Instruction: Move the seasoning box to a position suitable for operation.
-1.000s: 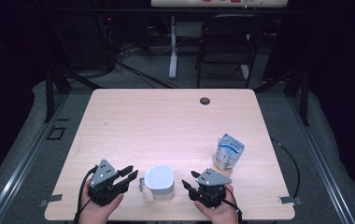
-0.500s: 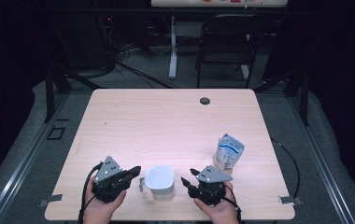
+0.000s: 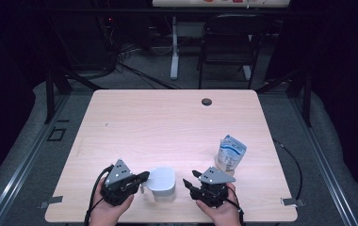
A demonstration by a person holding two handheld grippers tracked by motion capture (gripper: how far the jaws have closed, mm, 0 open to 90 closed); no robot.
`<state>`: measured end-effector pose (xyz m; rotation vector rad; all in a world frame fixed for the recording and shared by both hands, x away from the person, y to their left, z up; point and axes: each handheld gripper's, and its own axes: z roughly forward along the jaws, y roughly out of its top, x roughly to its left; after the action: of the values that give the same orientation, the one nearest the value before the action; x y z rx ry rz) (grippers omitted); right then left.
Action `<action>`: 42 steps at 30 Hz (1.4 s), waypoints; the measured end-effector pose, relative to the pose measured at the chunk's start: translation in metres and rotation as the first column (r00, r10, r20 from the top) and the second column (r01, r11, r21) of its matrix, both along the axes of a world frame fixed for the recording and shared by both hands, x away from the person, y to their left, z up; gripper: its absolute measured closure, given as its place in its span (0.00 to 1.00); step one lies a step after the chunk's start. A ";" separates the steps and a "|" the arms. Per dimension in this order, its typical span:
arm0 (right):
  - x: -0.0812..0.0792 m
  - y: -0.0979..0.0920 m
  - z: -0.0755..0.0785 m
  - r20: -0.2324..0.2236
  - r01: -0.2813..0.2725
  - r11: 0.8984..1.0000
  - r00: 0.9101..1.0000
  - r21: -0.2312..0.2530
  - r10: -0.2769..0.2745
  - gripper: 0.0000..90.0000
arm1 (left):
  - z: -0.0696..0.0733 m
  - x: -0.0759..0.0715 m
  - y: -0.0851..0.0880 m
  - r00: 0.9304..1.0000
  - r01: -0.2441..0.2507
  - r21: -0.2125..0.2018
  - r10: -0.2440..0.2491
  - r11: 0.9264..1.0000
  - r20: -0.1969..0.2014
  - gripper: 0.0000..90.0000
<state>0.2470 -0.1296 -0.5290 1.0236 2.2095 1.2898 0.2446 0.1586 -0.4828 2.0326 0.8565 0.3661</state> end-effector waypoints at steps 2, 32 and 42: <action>0.000 0.000 -0.001 -0.003 -0.003 1.000 1.000 -0.007 0.003 0.60 | -0.001 0.000 -0.001 1.000 -0.001 0.003 0.001 1.000 -0.004 1.00; -0.004 0.001 0.004 -0.007 -0.015 1.000 1.000 0.017 0.015 0.57 | -0.001 0.001 -0.002 1.000 -0.019 0.030 0.019 0.999 0.005 1.00; -0.006 0.009 0.005 -0.001 -0.024 1.000 1.000 0.004 0.024 0.54 | -0.001 0.001 -0.001 1.000 -0.021 0.034 0.021 0.999 0.004 1.00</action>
<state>0.2410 -0.1210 -0.5238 1.0024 2.2270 1.3048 0.2455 0.1575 -0.4840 2.0545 0.8749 0.3984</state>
